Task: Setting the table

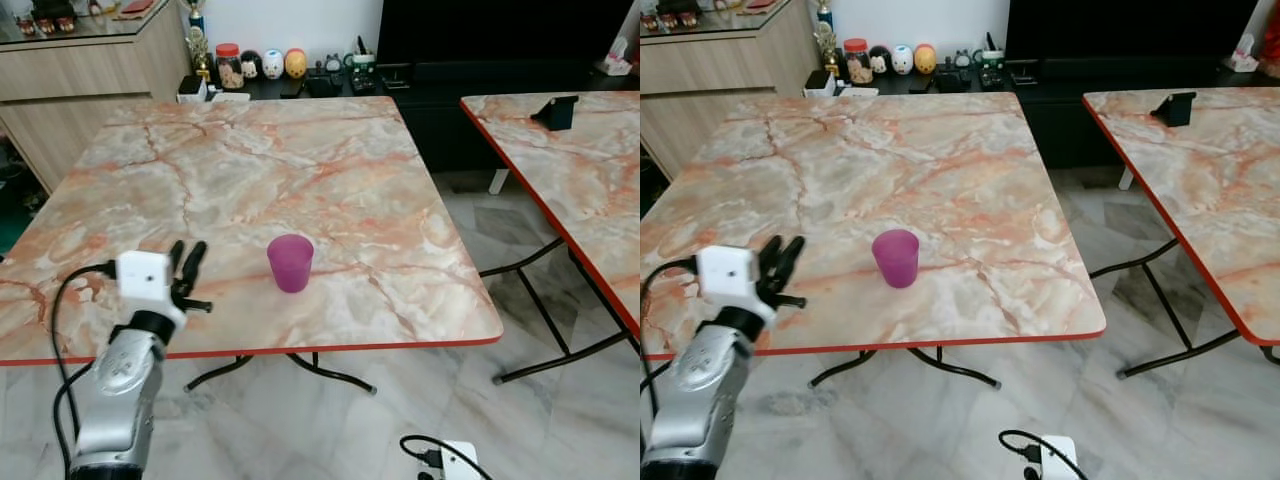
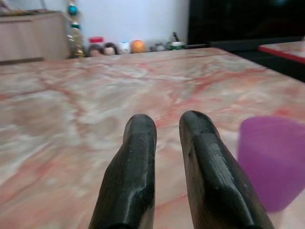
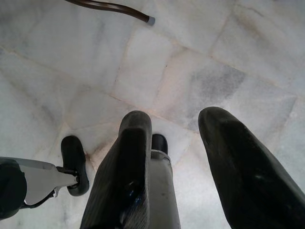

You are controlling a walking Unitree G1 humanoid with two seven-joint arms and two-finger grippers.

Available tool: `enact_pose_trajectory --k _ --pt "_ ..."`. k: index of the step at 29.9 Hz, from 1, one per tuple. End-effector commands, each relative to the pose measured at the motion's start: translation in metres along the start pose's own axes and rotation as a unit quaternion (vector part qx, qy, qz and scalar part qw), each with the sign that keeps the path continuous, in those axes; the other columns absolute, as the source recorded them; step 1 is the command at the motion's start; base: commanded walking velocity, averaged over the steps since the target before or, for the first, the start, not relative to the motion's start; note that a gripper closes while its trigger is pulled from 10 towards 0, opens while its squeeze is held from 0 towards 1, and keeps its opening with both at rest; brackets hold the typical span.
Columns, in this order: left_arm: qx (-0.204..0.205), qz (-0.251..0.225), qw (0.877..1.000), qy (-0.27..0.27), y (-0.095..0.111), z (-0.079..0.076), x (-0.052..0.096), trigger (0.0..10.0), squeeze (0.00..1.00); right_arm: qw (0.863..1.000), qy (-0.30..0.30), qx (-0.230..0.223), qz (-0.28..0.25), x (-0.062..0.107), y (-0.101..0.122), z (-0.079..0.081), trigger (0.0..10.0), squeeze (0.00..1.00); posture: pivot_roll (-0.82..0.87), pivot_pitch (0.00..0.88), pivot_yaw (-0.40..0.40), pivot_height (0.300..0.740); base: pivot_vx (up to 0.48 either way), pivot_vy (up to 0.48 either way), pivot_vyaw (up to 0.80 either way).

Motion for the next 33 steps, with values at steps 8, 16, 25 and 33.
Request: enact_pose_trajectory --k 8,16,25,33 --pt "0.012 0.008 1.0 -0.004 -0.003 -0.007 -0.011 10.0 0.0 1.0 -0.014 -0.005 0.016 0.004 -0.012 -0.012 10.0 0.0 0.08 0.0 0.012 0.74 0.0 0.0 0.0" --pt "0.015 0.015 1.0 0.002 -0.007 -0.008 -0.009 10.0 0.0 1.0 -0.015 -0.003 0.019 0.005 -0.014 -0.015 10.0 0.0 0.09 0.0 0.006 0.74 0.0 -0.385 0.0" --pt "0.02 0.01 1.0 0.0 -0.004 -0.008 -0.014 10.0 0.0 1.0 -0.011 0.003 0.018 0.005 -0.013 -0.013 10.0 0.0 0.08 0.0 0.008 0.74 0.0 -0.228 0.0" --pt "0.025 0.01 1.0 -0.001 -0.001 -0.006 -0.018 10.0 0.0 1.0 -0.011 0.005 0.019 0.005 -0.014 -0.013 10.0 0.0 0.09 0.0 0.005 0.74 0.0 0.0 0.0"
Point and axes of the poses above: a point about 5 cm out from each wrist's last joint towards the gripper, its own x axis pointing back from the gripper into the wrist, its own y axis along the axis of the wrist's last joint, z = x × y, the point moved 1 cm from there along -x, pointing out of the wrist towards the gripper, and after that the axes turned 14 degrees about -x, right-handed, at the moved point
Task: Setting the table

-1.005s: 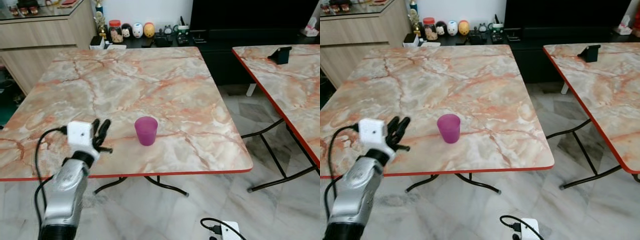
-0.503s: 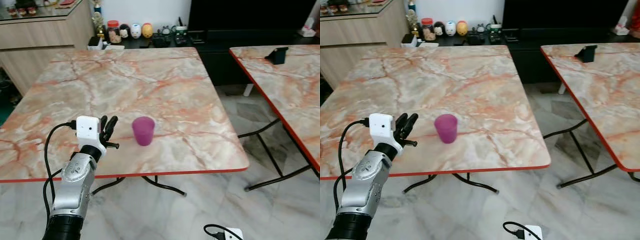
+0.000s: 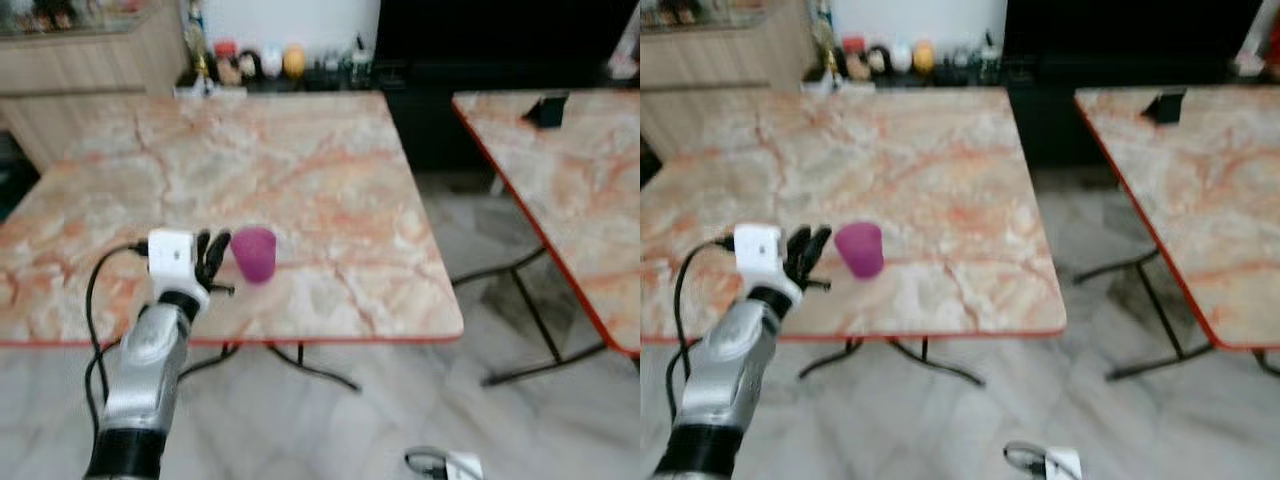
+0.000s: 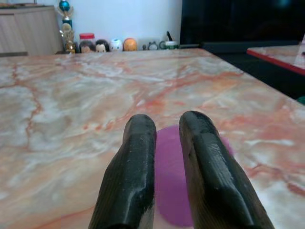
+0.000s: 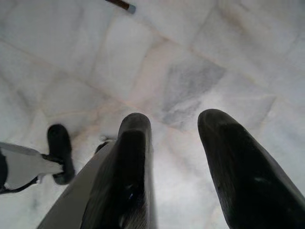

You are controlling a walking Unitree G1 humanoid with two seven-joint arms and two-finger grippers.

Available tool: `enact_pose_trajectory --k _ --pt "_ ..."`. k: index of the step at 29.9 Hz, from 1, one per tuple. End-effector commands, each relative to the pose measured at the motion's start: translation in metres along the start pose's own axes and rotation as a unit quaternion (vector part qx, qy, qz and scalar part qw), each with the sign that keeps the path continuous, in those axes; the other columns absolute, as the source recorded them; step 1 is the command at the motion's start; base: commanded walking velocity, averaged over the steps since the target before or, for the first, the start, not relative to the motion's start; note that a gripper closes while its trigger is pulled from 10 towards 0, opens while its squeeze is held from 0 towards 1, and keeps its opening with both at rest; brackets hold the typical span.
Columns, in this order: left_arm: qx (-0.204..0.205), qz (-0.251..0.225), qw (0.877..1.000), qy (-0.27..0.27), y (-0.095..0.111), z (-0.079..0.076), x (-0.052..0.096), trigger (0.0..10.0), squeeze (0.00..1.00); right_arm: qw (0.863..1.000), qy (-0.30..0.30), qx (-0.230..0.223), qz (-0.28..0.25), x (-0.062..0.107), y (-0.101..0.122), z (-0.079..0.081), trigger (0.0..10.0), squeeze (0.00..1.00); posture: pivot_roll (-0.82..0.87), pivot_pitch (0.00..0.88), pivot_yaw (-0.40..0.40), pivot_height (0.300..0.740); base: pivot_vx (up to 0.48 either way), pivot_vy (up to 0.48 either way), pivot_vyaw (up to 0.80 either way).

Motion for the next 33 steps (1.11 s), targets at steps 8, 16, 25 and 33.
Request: enact_pose_trajectory --k 8,16,25,33 --pt "-0.008 0.034 0.999 -0.028 -0.003 0.002 -0.009 10.0 1.0 1.0 0.003 -0.002 0.001 0.0 -0.001 0.003 10.0 0.0 0.09 0.0 0.005 0.74 0.0 0.0 0.0" --pt "-0.016 0.076 0.996 -0.035 -0.002 0.006 -0.021 10.0 1.0 1.0 0.004 0.006 0.004 0.0 -0.001 0.003 10.0 0.0 0.09 0.0 0.002 0.74 0.0 0.0 0.0" --pt "-0.024 0.093 0.995 0.007 0.015 0.015 -0.036 10.0 0.0 1.0 0.005 0.009 0.007 0.0 -0.002 0.004 10.0 0.0 0.08 0.0 0.002 0.74 0.0 0.0 0.0" --pt "-0.019 0.127 0.992 0.002 0.018 0.013 -0.043 10.0 0.0 1.0 0.01 0.014 0.017 0.0 -0.005 0.006 10.0 0.0 0.08 0.0 0.002 0.74 0.0 0.0 0.0"
Point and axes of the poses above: a point about 5 cm out from each wrist's last joint towards the gripper, its own x axis pointing back from the gripper into the wrist, its own y axis along the axis of the wrist's last joint, z = x × y, the point moved 1 cm from there along -x, pointing out of the wrist towards the gripper, and after that the axes turned 14 degrees about -x, right-handed, at the moved point
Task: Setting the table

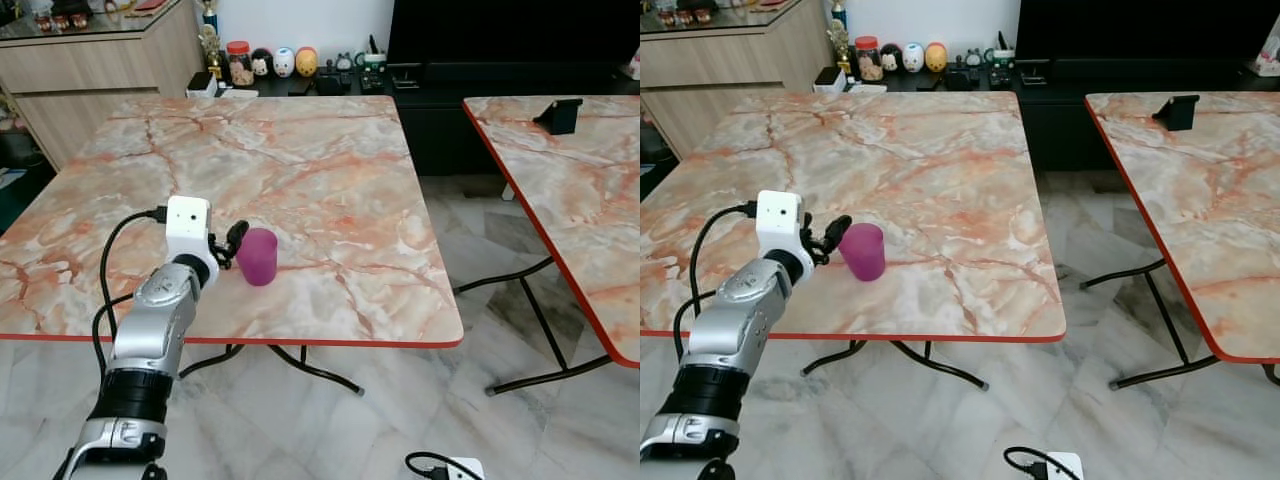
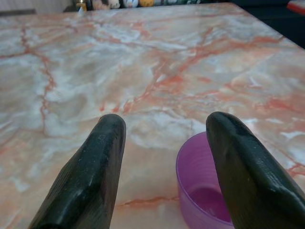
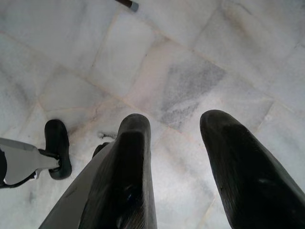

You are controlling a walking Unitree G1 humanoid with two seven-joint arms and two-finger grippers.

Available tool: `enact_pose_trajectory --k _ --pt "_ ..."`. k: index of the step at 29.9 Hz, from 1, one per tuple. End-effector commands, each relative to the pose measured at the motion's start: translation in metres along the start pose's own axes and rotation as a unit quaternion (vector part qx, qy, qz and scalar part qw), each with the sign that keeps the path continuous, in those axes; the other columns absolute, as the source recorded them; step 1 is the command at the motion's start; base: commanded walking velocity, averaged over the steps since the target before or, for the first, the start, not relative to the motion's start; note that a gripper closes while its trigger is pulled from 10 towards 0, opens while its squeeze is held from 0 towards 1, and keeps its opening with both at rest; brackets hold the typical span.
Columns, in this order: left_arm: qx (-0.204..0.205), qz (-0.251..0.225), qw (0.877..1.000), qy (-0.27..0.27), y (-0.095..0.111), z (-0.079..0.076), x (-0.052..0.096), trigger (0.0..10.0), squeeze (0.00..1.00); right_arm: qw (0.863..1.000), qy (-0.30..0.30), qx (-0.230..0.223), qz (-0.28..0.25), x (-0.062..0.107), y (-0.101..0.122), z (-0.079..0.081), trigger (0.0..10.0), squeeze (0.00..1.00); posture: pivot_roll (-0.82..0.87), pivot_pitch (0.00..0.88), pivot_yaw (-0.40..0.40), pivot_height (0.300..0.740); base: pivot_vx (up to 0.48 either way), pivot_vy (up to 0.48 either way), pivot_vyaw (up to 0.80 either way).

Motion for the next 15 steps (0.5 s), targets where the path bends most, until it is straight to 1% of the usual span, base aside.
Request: enact_pose_trajectory --k 1,4,6,10,15 --pt "0.006 0.014 1.0 -0.003 0.001 -0.001 -0.002 10.0 0.0 1.0 0.004 0.004 0.006 0.0 -0.003 0.002 10.0 0.0 0.08 0.0 0.003 0.74 0.0 0.0 0.0" --pt "0.026 0.029 0.999 -0.012 -0.004 -0.004 -0.002 10.0 0.0 1.0 0.004 0.005 0.005 0.0 -0.002 0.002 10.0 0.0 0.08 0.0 0.004 0.74 0.0 0.0 0.0" --pt "0.03 0.041 0.999 -0.019 -0.007 -0.005 -0.002 10.0 0.0 1.0 0.003 0.004 0.005 0.0 -0.002 0.002 10.0 0.0 0.08 0.0 0.004 0.74 0.0 0.0 0.0" --pt "0.03 0.063 0.997 -0.022 -0.011 -0.006 -0.001 10.0 0.0 1.0 0.003 0.004 0.005 0.0 -0.002 0.002 10.0 0.0 0.08 0.0 0.002 0.74 0.0 0.0 0.0" --pt "0.03 0.076 0.997 -0.018 -0.014 -0.005 0.0 10.0 0.0 1.0 0.003 0.006 0.006 0.0 -0.003 0.002 10.0 0.0 0.08 0.0 0.0 0.74 0.0 0.0 0.0"
Point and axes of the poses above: a point about 5 cm out from each wrist's last joint towards the gripper, its own x axis pointing back from the gripper into the wrist, its own y axis along the axis of the wrist's last joint, z = x × y, the point moved 1 cm from there along -x, pointing out of the wrist towards the gripper, and after that the axes turned 14 degrees about -x, right-handed, at the moved point
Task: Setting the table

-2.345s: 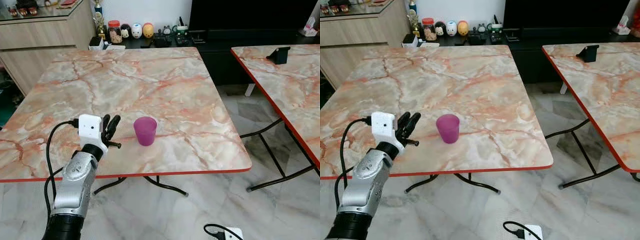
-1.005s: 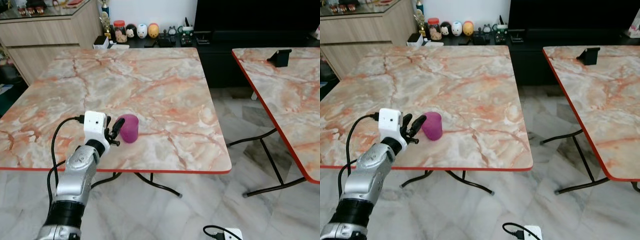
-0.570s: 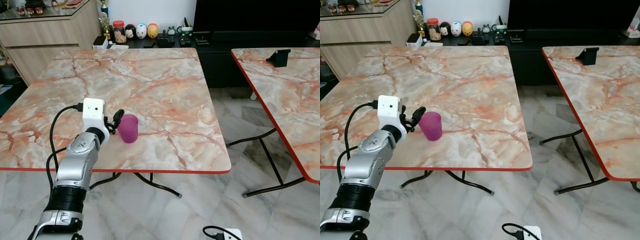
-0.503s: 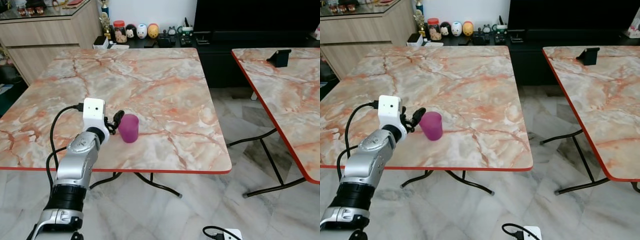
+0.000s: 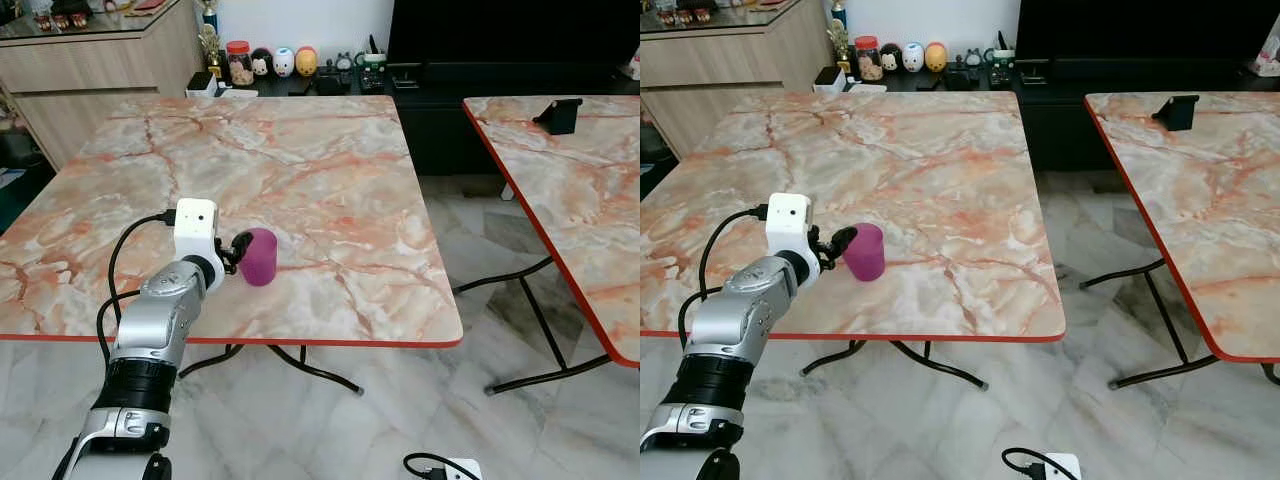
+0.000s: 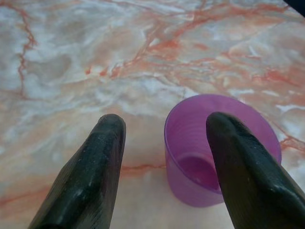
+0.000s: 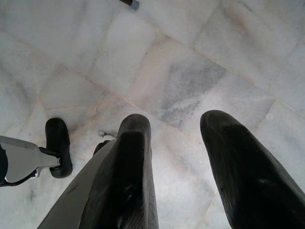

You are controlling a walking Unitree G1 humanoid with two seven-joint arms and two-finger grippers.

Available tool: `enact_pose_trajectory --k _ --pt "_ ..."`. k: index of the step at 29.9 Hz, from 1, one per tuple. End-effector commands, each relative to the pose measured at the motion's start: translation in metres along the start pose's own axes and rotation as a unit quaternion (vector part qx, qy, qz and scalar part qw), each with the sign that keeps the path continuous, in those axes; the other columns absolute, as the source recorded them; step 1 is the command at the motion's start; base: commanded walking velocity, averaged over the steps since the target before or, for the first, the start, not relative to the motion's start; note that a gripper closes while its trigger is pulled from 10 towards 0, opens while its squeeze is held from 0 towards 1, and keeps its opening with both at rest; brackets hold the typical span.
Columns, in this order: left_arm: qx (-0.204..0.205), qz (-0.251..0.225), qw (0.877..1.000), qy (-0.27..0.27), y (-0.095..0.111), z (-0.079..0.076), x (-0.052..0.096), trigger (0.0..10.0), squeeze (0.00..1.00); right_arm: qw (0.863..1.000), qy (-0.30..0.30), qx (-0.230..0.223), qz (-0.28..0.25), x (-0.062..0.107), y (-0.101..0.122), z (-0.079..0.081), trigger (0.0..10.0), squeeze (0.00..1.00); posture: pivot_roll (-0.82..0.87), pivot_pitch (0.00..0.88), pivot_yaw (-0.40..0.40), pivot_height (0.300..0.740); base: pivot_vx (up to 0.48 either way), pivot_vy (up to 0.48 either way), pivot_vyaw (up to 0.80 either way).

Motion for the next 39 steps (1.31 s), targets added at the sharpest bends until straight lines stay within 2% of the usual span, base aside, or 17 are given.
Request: enact_pose_trajectory --k 1,5,9,14,23,30,39 --pt "0.001 0.013 1.0 0.005 -0.002 0.002 0.0 10.0 0.0 1.0 0.003 0.006 0.005 0.0 -0.002 0.002 10.0 0.0 0.08 0.0 0.0 0.74 0.0 0.0 0.0" --pt "0.006 0.021 1.0 0.005 -0.006 0.0 0.0 10.0 0.0 1.0 0.003 0.005 0.005 0.0 -0.002 0.001 10.0 0.0 0.08 0.0 0.0 0.74 0.0 0.0 0.0" --pt "0.038 0.034 0.999 0.013 -0.012 -0.002 -0.003 10.0 0.0 1.0 0.004 0.006 0.006 0.0 -0.002 0.001 10.0 0.0 0.08 0.0 -0.002 0.74 0.0 0.0 0.0" --pt "0.05 0.034 0.998 0.018 -0.011 -0.006 -0.007 10.0 0.0 1.0 0.006 0.006 0.006 0.0 -0.002 0.001 10.0 0.0 0.08 0.0 -0.002 0.74 0.0 0.0 0.0" --pt "0.056 0.033 0.998 0.018 -0.009 -0.01 -0.012 10.0 0.0 1.0 0.006 0.005 0.007 0.0 -0.003 0.002 10.0 0.0 0.07 0.0 0.003 0.74 0.0 0.0 0.0" --pt "0.061 0.015 0.998 0.028 0.004 -0.006 -0.014 10.0 0.0 1.0 0.008 0.006 0.008 0.0 -0.003 0.002 10.0 0.0 0.08 0.0 0.002 0.74 0.0 0.0 0.0" --pt "0.054 0.023 0.998 0.021 0.004 -0.008 -0.015 10.0 0.0 1.0 0.01 0.007 0.008 0.0 -0.003 0.003 10.0 0.0 0.08 0.0 0.002 0.74 0.0 0.0 0.0"
Point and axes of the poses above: a point about 5 cm out from each wrist's last joint towards the gripper, its own x axis pointing back from the gripper into the wrist, its own y axis along the axis of the wrist's last joint, z = x × y, the point moved 1 cm from there along -x, pointing out of the wrist towards the gripper, and after that the axes turned 14 degrees about -x, right-handed, at the moved point
